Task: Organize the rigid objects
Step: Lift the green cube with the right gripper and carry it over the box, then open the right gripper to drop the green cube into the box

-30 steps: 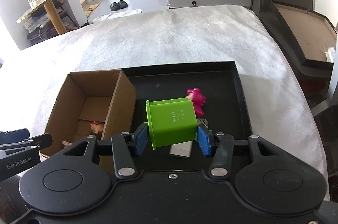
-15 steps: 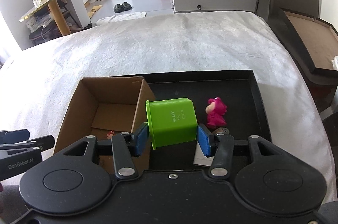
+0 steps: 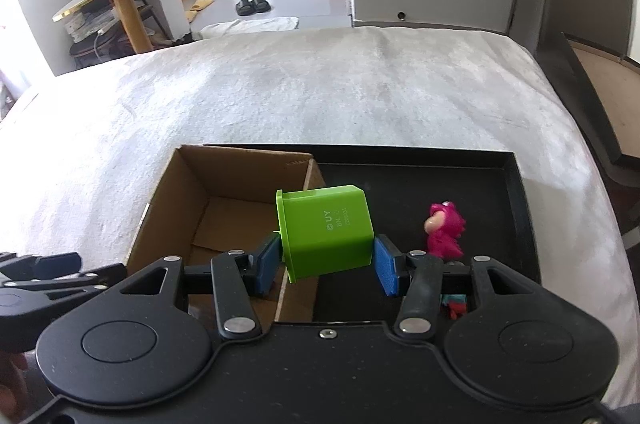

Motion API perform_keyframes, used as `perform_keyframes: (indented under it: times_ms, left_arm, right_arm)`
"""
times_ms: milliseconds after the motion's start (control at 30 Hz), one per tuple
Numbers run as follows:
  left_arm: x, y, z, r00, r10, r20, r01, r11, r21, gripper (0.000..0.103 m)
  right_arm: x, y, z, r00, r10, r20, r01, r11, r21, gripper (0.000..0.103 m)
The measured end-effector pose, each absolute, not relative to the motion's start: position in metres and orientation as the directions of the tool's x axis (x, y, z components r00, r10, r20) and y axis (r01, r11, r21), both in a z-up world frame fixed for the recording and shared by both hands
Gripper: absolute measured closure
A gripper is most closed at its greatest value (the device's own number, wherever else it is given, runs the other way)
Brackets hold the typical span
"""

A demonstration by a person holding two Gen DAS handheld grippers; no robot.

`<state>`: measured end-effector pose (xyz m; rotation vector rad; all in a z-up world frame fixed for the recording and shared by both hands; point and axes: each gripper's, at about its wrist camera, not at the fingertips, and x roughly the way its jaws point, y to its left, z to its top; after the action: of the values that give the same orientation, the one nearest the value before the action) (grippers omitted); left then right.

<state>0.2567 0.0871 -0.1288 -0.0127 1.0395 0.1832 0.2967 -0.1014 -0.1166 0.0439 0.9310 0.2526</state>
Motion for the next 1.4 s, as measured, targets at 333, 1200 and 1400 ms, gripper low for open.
perform_keyframes:
  times_ms: [333, 1200, 1400]
  left_arm:
    - [0.269, 0.091, -0.143, 0.467, 0.126, -0.875, -0.177, 0.983, 0.047, 0.067]
    - [0.287, 0.104, -0.174, 0.387, 0.095, -0.917, -0.196, 0.98, 0.018, 0.094]
    - [0.287, 0.105, -0.174, 0.384, 0.091, -0.919, -0.202, 0.979, 0.012, 0.094]
  right_arm:
    - [0.312, -0.074, -0.118, 0.547, 0.29, -0.785, -0.262, 0.95, 0.169, 0.054]
    - [0.332, -0.026, -0.146, 0.469, 0.324, -0.822, -0.342, 0.924, 0.169, 0.054]
    - [0.336, -0.02, -0.142, 0.473, 0.354, -0.807, -0.356, 0.914, 0.192, 0.053]
